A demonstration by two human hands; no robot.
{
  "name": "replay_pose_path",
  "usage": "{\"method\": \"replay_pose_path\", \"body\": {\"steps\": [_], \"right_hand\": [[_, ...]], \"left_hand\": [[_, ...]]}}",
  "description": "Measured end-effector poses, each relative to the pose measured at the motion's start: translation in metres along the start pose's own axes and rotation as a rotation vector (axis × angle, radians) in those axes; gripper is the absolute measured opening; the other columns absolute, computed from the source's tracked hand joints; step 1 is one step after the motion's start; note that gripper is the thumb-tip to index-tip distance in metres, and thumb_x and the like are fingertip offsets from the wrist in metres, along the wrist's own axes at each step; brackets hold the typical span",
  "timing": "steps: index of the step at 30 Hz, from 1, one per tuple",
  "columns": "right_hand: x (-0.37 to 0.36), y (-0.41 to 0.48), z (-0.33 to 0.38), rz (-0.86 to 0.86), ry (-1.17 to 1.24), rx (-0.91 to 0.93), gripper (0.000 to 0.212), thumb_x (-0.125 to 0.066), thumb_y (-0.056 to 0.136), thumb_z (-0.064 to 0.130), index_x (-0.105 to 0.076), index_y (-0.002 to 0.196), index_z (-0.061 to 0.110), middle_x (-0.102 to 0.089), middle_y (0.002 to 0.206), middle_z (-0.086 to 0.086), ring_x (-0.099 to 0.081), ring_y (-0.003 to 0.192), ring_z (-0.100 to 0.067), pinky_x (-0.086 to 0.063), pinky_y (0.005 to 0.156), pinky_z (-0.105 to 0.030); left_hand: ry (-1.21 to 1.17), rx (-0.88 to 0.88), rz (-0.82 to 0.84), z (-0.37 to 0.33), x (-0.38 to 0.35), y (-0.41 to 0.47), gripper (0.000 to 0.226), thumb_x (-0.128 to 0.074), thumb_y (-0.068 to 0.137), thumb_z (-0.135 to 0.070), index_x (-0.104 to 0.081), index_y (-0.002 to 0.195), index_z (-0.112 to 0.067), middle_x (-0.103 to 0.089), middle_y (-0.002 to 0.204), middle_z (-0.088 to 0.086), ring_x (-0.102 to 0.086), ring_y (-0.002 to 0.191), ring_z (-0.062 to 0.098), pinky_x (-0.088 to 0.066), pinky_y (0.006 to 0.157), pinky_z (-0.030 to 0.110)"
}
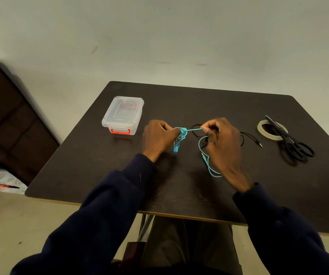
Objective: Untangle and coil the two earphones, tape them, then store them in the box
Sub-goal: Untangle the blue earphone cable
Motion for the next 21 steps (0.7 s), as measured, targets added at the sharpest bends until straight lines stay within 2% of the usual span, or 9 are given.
{"method": "replay_pose_path", "body": {"steps": [2, 5, 6, 8, 12, 14, 17, 19, 21], "right_hand": [[0.003, -0.002, 0.001, -0.066, 0.022, 0.009, 0.010, -0.063, 0.095, -0.001, -0.067, 0.093, 0.007, -0.065, 0.094, -0.001, -0.061, 0.085, -0.015, -0.052, 0.074, -0.030], [0.004, -0.009, -0.001, -0.089, 0.052, 0.011, 0.009, -0.063, 0.096, 0.000, -0.067, 0.094, 0.007, -0.065, 0.095, 0.000, -0.061, 0.084, -0.010, -0.050, 0.073, -0.020], [0.003, -0.011, -0.002, -0.061, 0.060, 0.002, 0.009, -0.063, 0.096, 0.000, -0.067, 0.094, 0.007, -0.065, 0.095, 0.001, -0.061, 0.083, -0.006, -0.049, 0.073, -0.016], [0.003, -0.012, -0.005, 0.013, 0.063, -0.050, 0.011, -0.065, 0.094, -0.001, -0.069, 0.095, 0.010, -0.066, 0.095, 0.003, -0.062, 0.084, -0.003, -0.050, 0.074, -0.012], [0.005, -0.008, -0.013, 0.208, -0.024, -0.118, 0.019, -0.071, 0.088, 0.000, -0.074, 0.102, 0.013, -0.069, 0.096, 0.004, -0.063, 0.082, 0.001, -0.051, 0.074, -0.008], [0.004, -0.008, -0.009, 0.285, -0.051, -0.107, 0.033, -0.071, 0.083, -0.003, -0.073, 0.112, 0.013, -0.069, 0.104, 0.003, -0.064, 0.088, -0.001, -0.055, 0.078, -0.013], [0.005, -0.008, 0.005, 0.245, -0.023, -0.033, 0.046, -0.071, 0.074, -0.003, -0.069, 0.119, 0.009, -0.068, 0.111, -0.001, -0.064, 0.096, -0.009, -0.056, 0.082, -0.021], [0.003, -0.004, 0.013, 0.224, -0.024, 0.048, 0.043, -0.074, 0.074, 0.003, -0.069, 0.116, 0.008, -0.068, 0.109, -0.004, -0.065, 0.095, -0.014, -0.057, 0.082, -0.026], [-0.001, 0.002, 0.018, 0.220, -0.038, 0.095, 0.030, -0.079, 0.079, 0.012, -0.073, 0.109, 0.009, -0.070, 0.102, -0.003, -0.065, 0.086, -0.013, -0.057, 0.077, -0.025]], "left_hand": [[-0.103, 0.030, -0.015, 0.000, 0.000, 0.000, 0.026, -0.080, 0.079, -0.032, -0.071, 0.070, -0.010, -0.073, 0.067, 0.000, -0.073, 0.070, 0.017, -0.063, 0.076, 0.047], [-0.143, -0.019, -0.048, -0.003, -0.001, 0.000, 0.015, -0.080, 0.080, -0.023, -0.071, 0.075, -0.012, -0.073, 0.073, 0.001, -0.072, 0.074, 0.017, -0.063, 0.078, 0.043], [-0.190, -0.049, -0.036, -0.005, -0.001, -0.001, 0.007, -0.079, 0.081, -0.016, -0.072, 0.080, -0.014, -0.074, 0.077, 0.001, -0.073, 0.076, 0.016, -0.063, 0.079, 0.040], [-0.294, -0.060, 0.048, -0.007, 0.000, -0.004, 0.008, -0.075, 0.083, -0.008, -0.075, 0.086, -0.015, -0.077, 0.083, 0.002, -0.075, 0.080, 0.014, -0.062, 0.079, 0.034], [-0.352, -0.008, 0.173, -0.008, -0.003, -0.012, 0.006, -0.073, 0.086, -0.008, -0.079, 0.086, -0.011, -0.078, 0.082, 0.006, -0.069, 0.072, 0.013, -0.057, 0.070, 0.027], [-0.384, 0.031, 0.167, -0.008, -0.004, -0.014, 0.006, -0.073, 0.087, -0.006, -0.079, 0.087, -0.008, -0.078, 0.082, 0.009, -0.069, 0.070, 0.013, -0.057, 0.068, 0.026], [-0.424, 0.066, 0.160, -0.009, -0.006, -0.016, 0.008, -0.070, 0.087, -0.001, -0.078, 0.089, -0.003, -0.077, 0.085, 0.013, -0.072, 0.072, 0.014, -0.059, 0.065, 0.023], [-0.442, 0.071, 0.164, -0.010, -0.006, -0.018, 0.009, -0.070, 0.087, 0.002, -0.077, 0.091, 0.000, -0.077, 0.086, 0.015, -0.073, 0.073, 0.014, -0.058, 0.063, 0.021], [-0.470, 0.083, 0.166, -0.011, -0.007, -0.019, 0.007, -0.072, 0.087, 0.002, -0.077, 0.090, -0.001, -0.077, 0.087, 0.016, -0.074, 0.074, 0.016, -0.059, 0.064, 0.022]]}}
Point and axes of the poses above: each hand's wrist, its own y-axis towards the middle knuckle, its own x-axis out of the back of the hand, z = x × y, the point moved 1 cm from there along y, towards the middle knuckle
